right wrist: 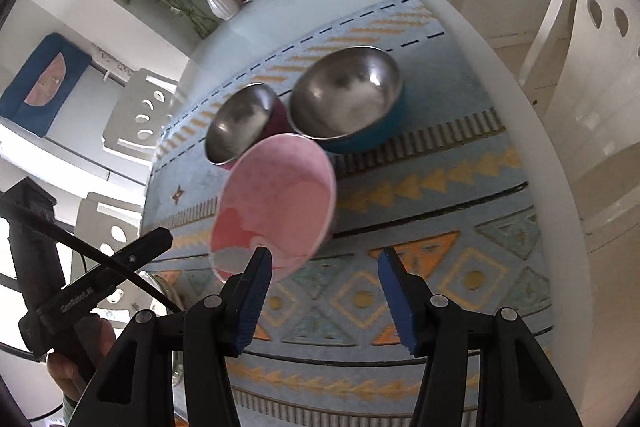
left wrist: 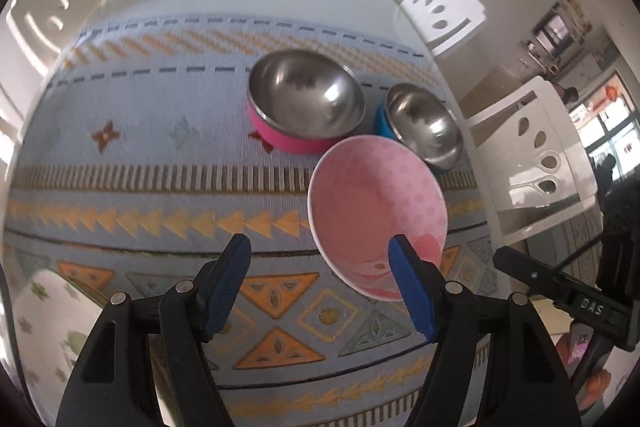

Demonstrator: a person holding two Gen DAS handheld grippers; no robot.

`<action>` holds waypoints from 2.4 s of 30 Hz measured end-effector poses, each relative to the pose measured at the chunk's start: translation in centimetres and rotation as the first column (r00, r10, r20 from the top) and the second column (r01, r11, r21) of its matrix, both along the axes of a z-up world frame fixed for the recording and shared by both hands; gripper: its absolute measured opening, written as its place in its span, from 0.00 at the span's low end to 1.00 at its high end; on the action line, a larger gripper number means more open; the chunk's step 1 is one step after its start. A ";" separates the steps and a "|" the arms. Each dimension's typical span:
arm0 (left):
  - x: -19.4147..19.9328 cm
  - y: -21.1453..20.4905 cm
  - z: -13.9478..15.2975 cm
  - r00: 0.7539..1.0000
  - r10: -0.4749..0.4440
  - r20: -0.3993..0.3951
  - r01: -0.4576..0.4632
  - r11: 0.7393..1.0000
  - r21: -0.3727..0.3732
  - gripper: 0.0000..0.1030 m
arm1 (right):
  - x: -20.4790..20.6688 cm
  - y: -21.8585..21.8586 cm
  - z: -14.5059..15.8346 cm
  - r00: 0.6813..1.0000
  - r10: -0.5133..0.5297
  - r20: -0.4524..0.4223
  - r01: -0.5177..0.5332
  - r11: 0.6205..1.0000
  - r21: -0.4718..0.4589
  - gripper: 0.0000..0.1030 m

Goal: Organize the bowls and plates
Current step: 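Reach the left gripper toward the rim of the pink patterned bowl, then close the left gripper on the rim of the pink bowl, then lift and carry the pink bowl with the left gripper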

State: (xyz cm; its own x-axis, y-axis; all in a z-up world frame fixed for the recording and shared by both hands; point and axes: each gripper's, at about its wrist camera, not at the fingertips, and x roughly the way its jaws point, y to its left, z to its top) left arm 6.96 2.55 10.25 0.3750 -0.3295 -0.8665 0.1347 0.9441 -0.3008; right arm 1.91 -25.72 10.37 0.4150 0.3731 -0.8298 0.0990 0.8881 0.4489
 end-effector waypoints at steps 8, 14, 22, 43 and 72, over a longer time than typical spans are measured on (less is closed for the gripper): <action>0.5 -0.7 -1.2 0.998 0.050 -0.031 -0.050 0.999 -0.007 0.67 | 1.4 -0.7 -1.5 0.999 0.036 -0.030 -0.035 0.999 0.025 0.53; 1.2 -0.7 -2.0 0.995 0.084 -0.060 -0.086 0.996 -0.032 0.67 | 2.6 0.3 -2.4 0.995 0.084 -0.053 -0.084 0.996 0.006 0.53; 3.0 -1.3 -3.8 0.988 0.095 -0.122 -0.103 0.993 -0.064 0.72 | 5.1 1.1 -4.7 0.988 0.104 -0.115 -0.103 0.995 0.012 0.53; 5.1 -2.9 -8.3 0.985 0.022 -0.172 -0.035 0.997 -0.073 0.14 | 8.7 3.7 -7.9 0.981 0.178 -0.079 -0.186 0.977 -0.100 0.34; -8.5 -0.2 -2.5 0.975 0.167 -0.144 -0.189 0.969 -0.161 0.13 | -1.8 9.2 0.8 0.953 0.301 -0.025 -0.302 0.941 -0.150 0.20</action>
